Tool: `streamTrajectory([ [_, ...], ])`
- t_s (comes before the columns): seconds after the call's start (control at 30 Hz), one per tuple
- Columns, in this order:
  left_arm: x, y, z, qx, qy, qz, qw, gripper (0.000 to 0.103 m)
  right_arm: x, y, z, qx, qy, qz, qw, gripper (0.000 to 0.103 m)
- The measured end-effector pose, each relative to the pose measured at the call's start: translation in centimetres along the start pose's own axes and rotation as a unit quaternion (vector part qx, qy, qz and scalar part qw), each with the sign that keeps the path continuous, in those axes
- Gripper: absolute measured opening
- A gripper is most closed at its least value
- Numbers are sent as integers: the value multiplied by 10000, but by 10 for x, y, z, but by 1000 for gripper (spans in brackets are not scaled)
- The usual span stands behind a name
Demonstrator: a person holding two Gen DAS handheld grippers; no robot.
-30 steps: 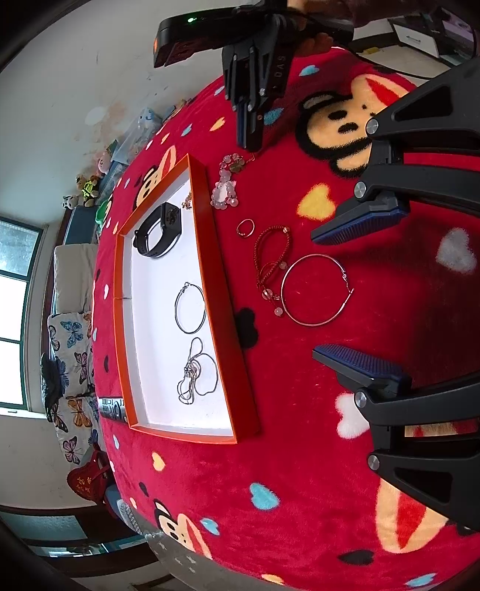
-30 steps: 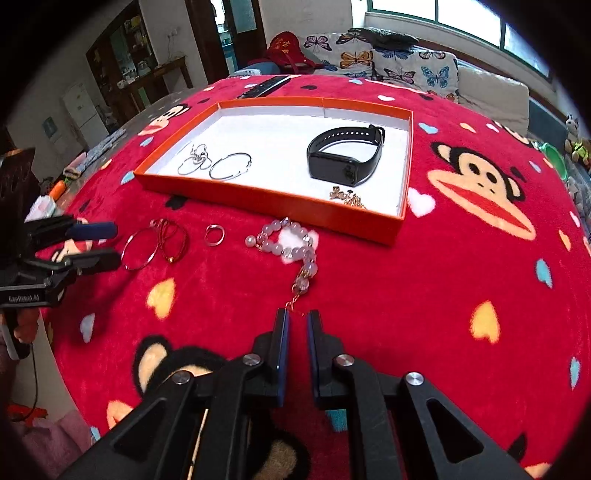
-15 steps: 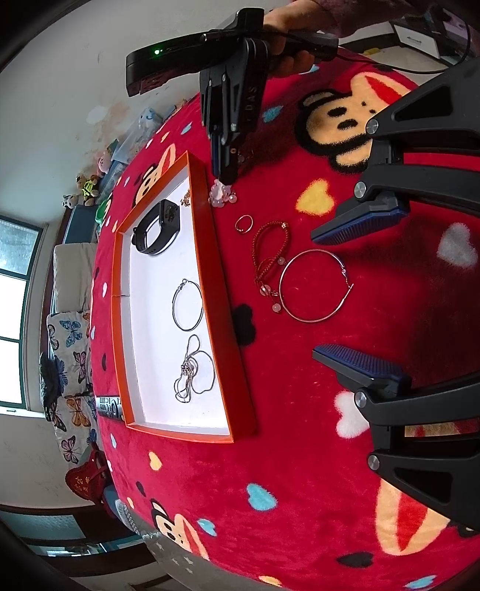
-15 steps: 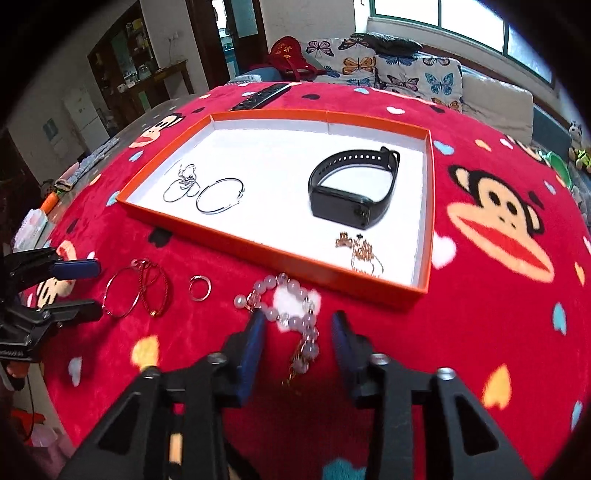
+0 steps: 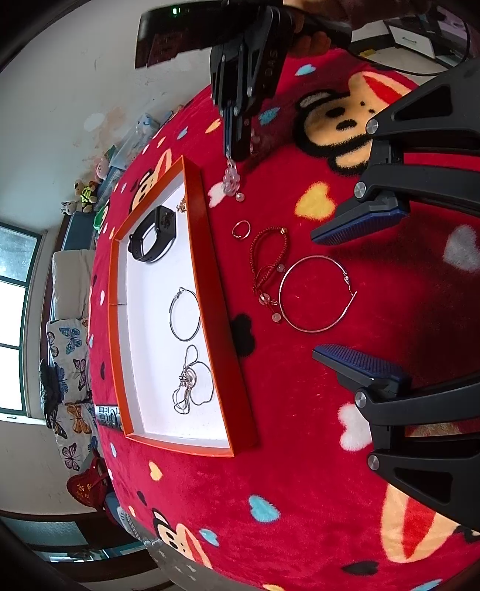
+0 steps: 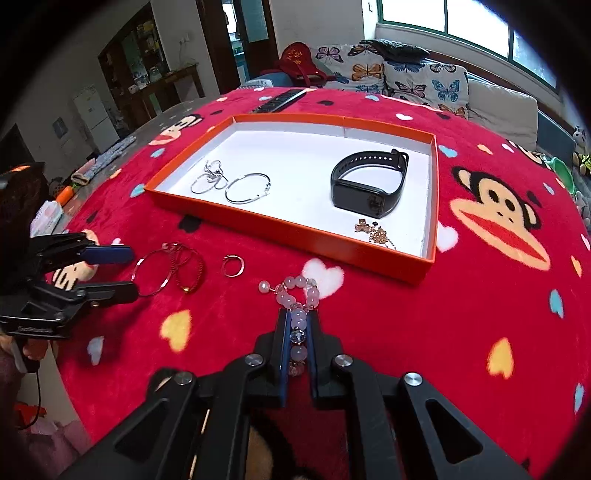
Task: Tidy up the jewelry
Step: 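Lift the pink bracelet with the right tool while the left tool grasps another silver hoop, then lower bracelet and hoop into the orange box and open both tools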
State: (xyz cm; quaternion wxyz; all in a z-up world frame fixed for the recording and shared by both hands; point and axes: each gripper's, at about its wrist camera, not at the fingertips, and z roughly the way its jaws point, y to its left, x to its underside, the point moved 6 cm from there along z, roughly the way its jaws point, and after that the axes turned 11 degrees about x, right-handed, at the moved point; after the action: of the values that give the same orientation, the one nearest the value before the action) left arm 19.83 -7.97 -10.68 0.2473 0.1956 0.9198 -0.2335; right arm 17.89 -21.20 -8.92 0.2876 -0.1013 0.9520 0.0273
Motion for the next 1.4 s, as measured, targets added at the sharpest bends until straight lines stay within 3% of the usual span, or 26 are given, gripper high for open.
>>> streamTrajectory([
  [0.43,-9,-4,16,-388,59,224,9990,60,4,-2,-1,-54,-15,155,9999,10],
  [0.7,-9,-11,25,-811,14,425,9958,57,6,-5,-3,-57,-28,234,9997,10],
  [0.77,-9,-11,24,-804,-21,427,9958,52,5,-5,-5,-52,-55,253,9996,10],
  [1.1,-10,-18,1,-582,-253,341,9974,52,-4,-3,-30,-168,-294,355,9988,10],
  [1.4,-45,-14,-49,-441,-758,322,9956,52,-37,0,-60,-414,-617,384,9965,10],
])
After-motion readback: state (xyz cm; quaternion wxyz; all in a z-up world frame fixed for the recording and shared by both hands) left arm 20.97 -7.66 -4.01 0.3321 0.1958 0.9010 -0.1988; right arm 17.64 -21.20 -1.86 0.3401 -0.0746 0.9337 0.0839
